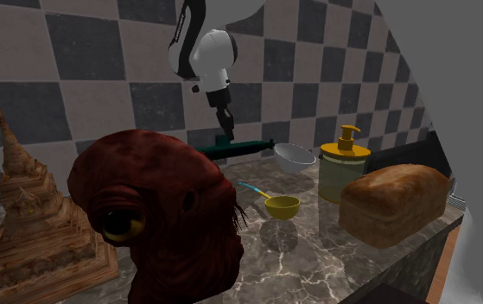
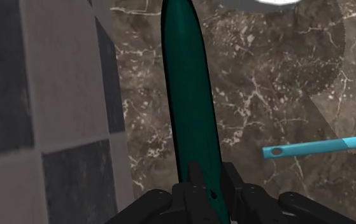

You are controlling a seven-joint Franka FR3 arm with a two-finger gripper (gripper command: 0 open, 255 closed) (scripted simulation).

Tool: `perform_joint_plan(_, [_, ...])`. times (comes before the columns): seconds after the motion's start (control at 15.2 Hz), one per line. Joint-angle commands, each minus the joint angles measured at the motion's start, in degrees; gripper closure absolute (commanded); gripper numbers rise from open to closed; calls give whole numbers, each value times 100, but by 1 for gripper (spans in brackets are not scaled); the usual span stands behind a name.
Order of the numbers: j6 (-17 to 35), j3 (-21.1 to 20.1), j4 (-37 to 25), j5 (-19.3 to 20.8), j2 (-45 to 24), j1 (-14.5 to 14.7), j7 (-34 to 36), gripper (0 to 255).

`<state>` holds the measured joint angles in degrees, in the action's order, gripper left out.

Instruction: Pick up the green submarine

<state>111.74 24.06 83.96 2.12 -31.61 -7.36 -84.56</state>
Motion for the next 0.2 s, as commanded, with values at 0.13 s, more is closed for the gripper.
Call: perform_joint_plan(0.13, [-151,10,-127,6,33,-9,-26,255])
